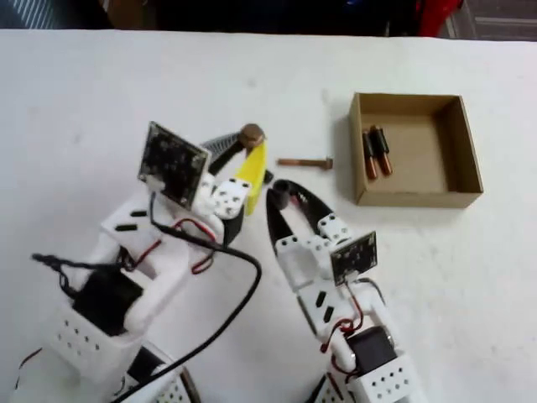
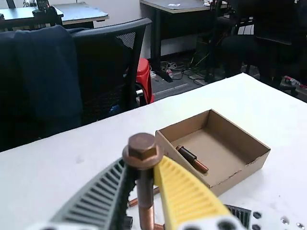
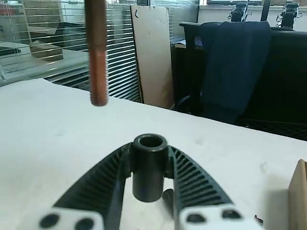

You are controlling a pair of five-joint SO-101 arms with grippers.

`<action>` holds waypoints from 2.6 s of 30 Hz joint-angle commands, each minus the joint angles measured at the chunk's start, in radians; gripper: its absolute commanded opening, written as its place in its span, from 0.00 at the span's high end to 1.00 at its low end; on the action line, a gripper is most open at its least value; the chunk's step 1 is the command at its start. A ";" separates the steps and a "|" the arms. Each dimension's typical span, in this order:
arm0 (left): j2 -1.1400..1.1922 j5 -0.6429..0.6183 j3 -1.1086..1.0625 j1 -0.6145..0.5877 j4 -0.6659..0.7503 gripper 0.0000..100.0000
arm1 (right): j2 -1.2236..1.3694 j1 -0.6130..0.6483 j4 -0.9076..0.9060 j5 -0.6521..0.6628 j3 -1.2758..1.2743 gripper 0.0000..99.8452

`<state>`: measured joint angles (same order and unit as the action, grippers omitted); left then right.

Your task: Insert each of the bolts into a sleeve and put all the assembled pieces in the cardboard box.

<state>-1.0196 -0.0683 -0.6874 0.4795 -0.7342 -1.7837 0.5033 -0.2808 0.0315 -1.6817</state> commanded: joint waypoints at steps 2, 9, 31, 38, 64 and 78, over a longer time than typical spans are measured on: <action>-0.022 -0.015 -0.038 0.027 0.147 0.98 | -0.015 -0.010 -0.004 -0.005 -0.008 0.98; -0.022 -0.037 -0.064 0.033 0.255 0.97 | -0.015 -0.010 -0.004 -0.005 -0.008 0.98; -0.015 -0.078 -0.095 0.114 0.204 0.97 | -0.016 -0.010 -0.024 -0.003 -0.008 0.98; -0.015 -0.072 -0.118 0.110 0.206 0.97 | -0.018 -0.010 -0.022 0.044 -0.008 0.98; -0.013 -0.006 -0.250 0.108 0.385 0.97 | -0.018 -0.010 -0.022 0.064 -0.008 0.98; -0.021 -0.008 -0.373 0.108 0.404 0.98 | -0.018 -0.010 -0.022 0.064 -0.008 0.98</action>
<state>-1.0211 -0.0867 -1.0480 0.5746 -0.3721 -1.7837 0.5017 -0.3023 0.0744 -1.6817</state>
